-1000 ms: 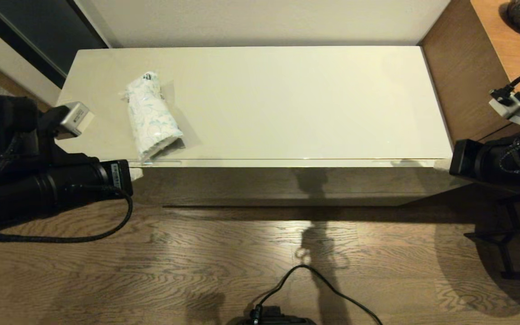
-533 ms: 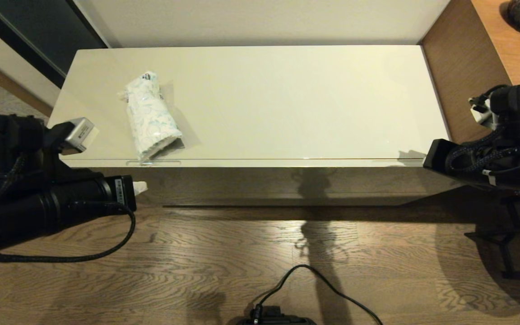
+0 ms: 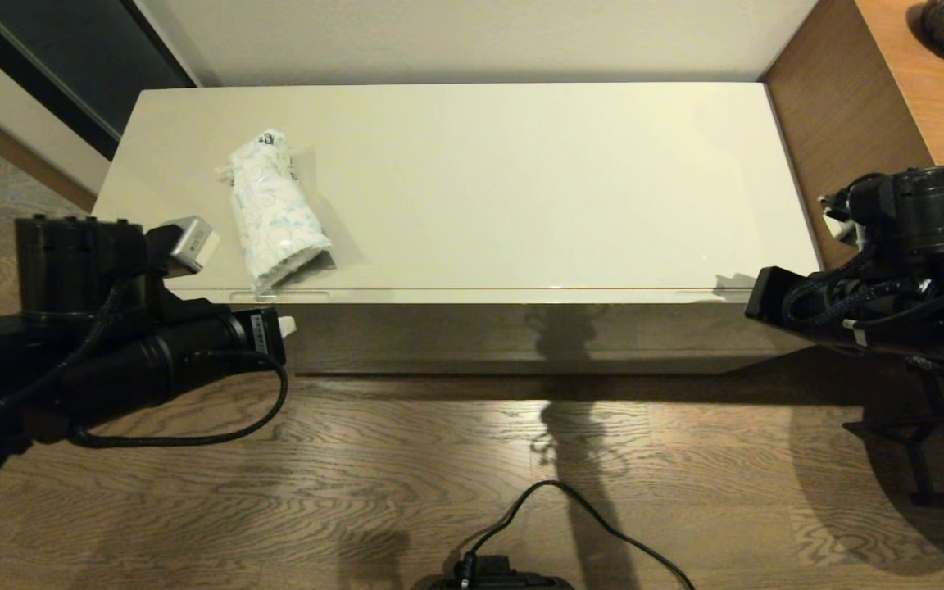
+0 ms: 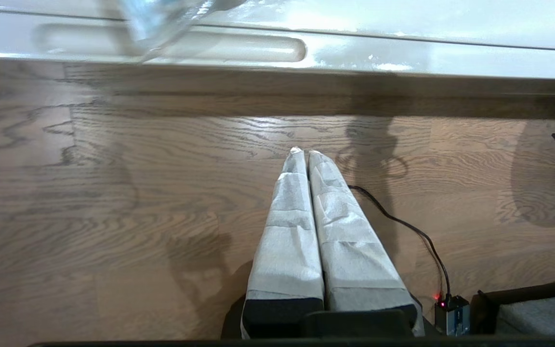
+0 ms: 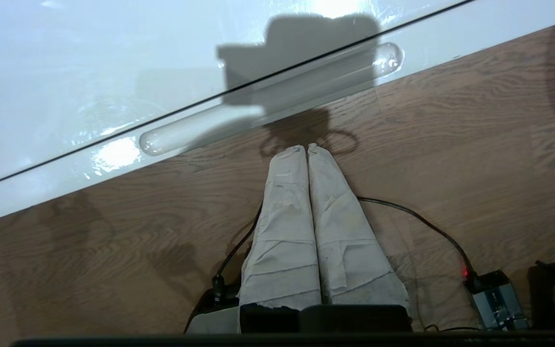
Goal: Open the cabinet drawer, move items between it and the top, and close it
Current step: Open the drawer
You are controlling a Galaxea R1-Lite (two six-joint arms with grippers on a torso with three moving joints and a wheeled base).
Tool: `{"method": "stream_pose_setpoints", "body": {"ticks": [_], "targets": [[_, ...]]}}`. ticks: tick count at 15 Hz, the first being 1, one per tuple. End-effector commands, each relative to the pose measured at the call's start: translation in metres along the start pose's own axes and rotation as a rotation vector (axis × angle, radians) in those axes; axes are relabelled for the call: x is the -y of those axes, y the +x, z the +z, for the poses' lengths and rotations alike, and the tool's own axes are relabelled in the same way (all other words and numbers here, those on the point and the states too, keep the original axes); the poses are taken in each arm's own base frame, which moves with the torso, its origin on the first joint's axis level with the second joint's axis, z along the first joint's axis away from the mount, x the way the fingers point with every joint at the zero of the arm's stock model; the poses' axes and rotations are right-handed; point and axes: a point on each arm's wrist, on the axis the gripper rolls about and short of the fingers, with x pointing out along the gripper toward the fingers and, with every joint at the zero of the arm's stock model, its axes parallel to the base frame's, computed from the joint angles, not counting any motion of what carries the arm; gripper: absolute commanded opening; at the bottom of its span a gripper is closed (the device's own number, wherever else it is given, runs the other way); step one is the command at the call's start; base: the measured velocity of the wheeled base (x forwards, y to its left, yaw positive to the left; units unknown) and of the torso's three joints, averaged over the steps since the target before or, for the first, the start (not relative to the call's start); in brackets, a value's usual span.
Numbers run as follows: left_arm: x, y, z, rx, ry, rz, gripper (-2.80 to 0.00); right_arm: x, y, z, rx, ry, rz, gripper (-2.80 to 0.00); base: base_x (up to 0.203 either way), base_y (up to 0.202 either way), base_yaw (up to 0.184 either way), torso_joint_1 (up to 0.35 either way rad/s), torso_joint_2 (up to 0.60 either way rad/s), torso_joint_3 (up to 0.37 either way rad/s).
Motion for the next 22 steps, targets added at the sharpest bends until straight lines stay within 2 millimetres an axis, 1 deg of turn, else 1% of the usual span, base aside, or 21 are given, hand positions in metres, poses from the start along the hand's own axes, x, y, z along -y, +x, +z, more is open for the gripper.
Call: {"method": "stream_pose_setpoints", "body": {"ticks": [1, 4, 5, 6, 9, 12, 16, 18, 21, 22], "targets": [[-0.002, 0.017, -0.009, -0.041, -0.002, 0.012, -2.80, -0.001, 0.001, 0.000, -0.003, 0.001, 0.000, -2.80, 0.000, 0.000, 0.000, 0.000, 0.00, 0.000], [-0.002, 0.022, -0.012, -0.055, -0.003, 0.015, -2.80, -0.001, 0.002, -0.001, -0.008, 0.001, 0.008, -2.80, 0.000, 0.000, 0.000, 0.000, 0.00, 0.000], [-0.003, 0.027, -0.013, -0.061, -0.004, 0.020, -2.80, -0.001, 0.002, -0.001, -0.010, 0.001, 0.012, -2.80, 0.000, 0.000, 0.000, 0.000, 0.00, 0.000], [-0.004, 0.031, -0.012, -0.037, 0.000, 0.018, -2.80, -0.001, 0.001, -0.001, -0.009, 0.001, 0.012, -2.80, 0.000, 0.000, 0.000, 0.000, 0.00, 0.000], [-0.005, 0.032, -0.004, 0.023, 0.017, 0.018, -2.80, -0.001, 0.001, -0.001, -0.010, 0.001, 0.014, -2.80, 0.000, 0.000, 0.000, 0.000, 0.00, 0.000], [-0.007, 0.035, -0.004, 0.036, 0.082, 0.086, -2.80, -0.003, 0.004, -0.003, -0.018, -0.004, 0.017, -2.80, 0.000, 0.000, 0.000, 0.000, 0.00, 0.000], [-0.010, 0.041, -0.002, 0.038, 0.080, 0.104, -2.80, -0.003, 0.006, -0.004, -0.024, -0.005, 0.012, -2.80, 0.000, 0.000, 0.000, 0.000, 0.00, 0.000], [-0.009, 0.041, 0.003, 0.054, 0.080, 0.106, -2.80, -0.003, 0.007, -0.004, -0.026, -0.005, 0.012, -2.80, 0.000, 0.000, 0.000, 0.000, 0.00, 0.000], [-0.009, 0.051, 0.008, 0.087, 0.075, 0.157, -2.80, -0.002, 0.007, -0.007, -0.035, -0.007, 0.007, -2.80, 0.000, 0.000, 0.000, 0.000, 0.00, 0.000], [-0.009, 0.051, 0.010, 0.101, 0.076, 0.155, -2.80, -0.001, 0.008, -0.008, -0.038, -0.007, 0.005, -2.80, 0.000, 0.000, 0.000, 0.000, 0.00, 0.000]]}}
